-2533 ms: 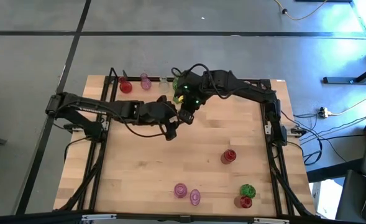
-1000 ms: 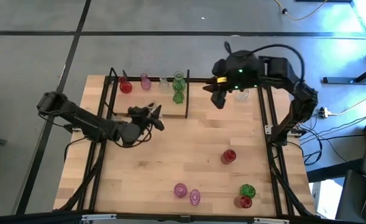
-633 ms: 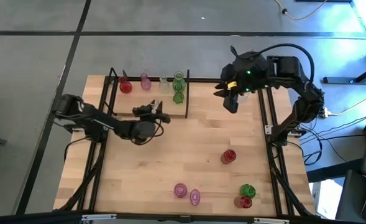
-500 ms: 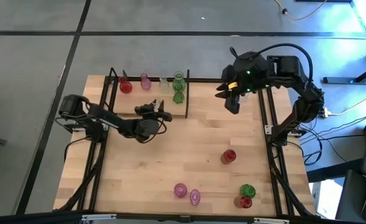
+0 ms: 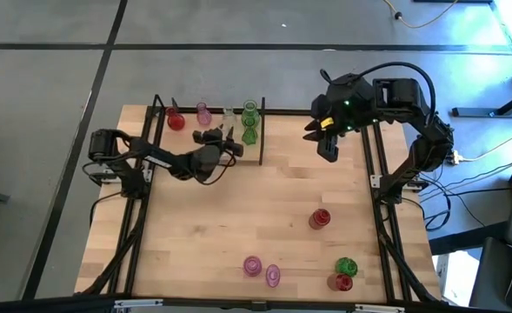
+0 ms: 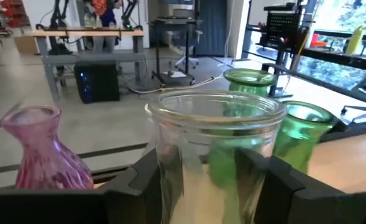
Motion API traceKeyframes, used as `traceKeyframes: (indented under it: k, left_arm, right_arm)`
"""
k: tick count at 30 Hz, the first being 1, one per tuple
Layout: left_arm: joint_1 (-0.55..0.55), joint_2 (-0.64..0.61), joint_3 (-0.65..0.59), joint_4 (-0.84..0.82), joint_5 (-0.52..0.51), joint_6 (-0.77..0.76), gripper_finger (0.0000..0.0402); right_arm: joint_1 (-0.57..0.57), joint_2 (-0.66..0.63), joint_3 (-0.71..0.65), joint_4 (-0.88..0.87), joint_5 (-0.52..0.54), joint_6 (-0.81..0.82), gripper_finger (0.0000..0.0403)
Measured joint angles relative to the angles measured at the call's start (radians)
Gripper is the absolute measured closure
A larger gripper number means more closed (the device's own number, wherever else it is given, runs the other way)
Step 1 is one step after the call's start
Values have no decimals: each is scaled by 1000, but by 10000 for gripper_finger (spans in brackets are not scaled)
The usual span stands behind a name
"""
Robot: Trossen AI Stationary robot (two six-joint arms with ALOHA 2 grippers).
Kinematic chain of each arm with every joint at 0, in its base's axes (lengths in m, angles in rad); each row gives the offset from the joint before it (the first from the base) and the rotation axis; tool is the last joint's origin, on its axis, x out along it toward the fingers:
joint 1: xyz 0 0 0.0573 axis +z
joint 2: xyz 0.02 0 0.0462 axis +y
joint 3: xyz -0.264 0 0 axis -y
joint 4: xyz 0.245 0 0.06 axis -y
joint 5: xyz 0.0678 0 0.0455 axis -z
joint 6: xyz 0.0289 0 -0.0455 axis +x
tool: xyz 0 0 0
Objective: Sort vases onto shelf
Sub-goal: Put the bottom transparent vase on the shelf aligned with the other transparent vase
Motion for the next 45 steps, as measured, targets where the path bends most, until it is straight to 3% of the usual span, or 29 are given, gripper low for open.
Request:
traceKeyframes:
  k: [13, 22, 45]
  left_arm:
    - [112, 76, 4, 58, 191, -29, 239]
    - [90, 87, -2, 44, 171, -24, 207]
    - [78, 84, 0, 85, 115, 55, 206]
  right_arm:
    - [-2, 0, 0, -17, 0, -30, 290]
    - [-2, 0, 0, -16, 0, -21, 290]
    - [0, 0, 0, -16, -45, 48, 290]
